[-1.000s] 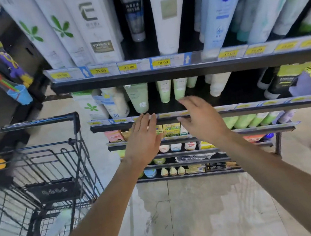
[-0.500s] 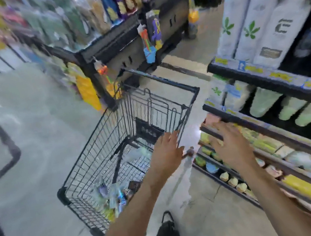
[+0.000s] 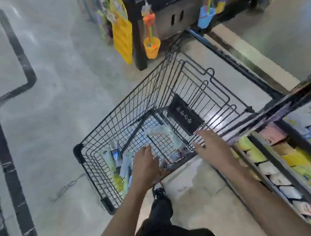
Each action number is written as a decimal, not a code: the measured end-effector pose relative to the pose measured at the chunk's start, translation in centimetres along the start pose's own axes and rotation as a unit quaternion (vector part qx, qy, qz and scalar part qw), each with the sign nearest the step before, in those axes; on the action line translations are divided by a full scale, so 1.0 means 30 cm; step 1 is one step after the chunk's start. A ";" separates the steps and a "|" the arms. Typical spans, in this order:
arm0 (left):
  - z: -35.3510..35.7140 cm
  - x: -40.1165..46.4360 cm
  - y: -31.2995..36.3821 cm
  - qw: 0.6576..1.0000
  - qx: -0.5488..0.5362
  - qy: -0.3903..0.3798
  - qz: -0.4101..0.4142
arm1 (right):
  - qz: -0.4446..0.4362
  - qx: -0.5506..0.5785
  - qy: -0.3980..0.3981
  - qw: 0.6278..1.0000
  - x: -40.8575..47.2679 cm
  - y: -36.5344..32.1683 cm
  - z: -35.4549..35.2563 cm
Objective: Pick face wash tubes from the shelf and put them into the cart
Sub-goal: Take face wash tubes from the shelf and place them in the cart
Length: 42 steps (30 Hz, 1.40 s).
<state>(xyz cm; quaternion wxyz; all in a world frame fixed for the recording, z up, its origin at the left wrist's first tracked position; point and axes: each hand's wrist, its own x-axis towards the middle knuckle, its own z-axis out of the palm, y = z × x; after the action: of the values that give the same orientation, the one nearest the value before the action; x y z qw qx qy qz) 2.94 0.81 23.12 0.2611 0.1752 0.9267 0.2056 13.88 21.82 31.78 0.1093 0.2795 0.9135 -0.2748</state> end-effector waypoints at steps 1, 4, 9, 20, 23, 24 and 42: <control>0.008 0.024 -0.048 1.000 -0.015 -0.005 -0.024 | 0.005 -0.007 -0.015 1.000 0.042 -0.017 0.025; 0.037 0.076 -0.174 0.996 -0.040 -0.025 -0.074 | 0.022 -0.021 -0.056 0.998 0.158 -0.055 0.105; 0.125 0.163 -0.318 0.985 -0.062 -0.050 -0.150 | 0.044 -0.032 -0.118 0.991 0.371 -0.071 0.252; 0.472 0.490 -0.441 0.969 -0.071 -0.118 -0.206 | 0.104 -0.036 -0.178 0.978 0.879 0.156 0.697; 0.542 0.586 -0.463 0.981 -0.005 -0.130 -0.141 | 0.113 -0.042 -0.186 0.975 0.984 0.224 0.804; 0.560 0.612 -0.469 0.983 0.015 -0.137 -0.125 | 0.117 -0.047 -0.187 0.974 1.012 0.243 0.836; 0.635 0.753 -0.586 0.949 0.253 -0.184 0.044 | 0.162 0.007 -0.118 0.980 1.158 0.372 1.085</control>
<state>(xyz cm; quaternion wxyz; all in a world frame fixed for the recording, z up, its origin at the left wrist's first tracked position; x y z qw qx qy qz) -8.43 1.08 -9.33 0.3649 0.3112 0.8754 -0.0605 -6.73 26.89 -12.27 0.2572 0.3902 0.8349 -0.2909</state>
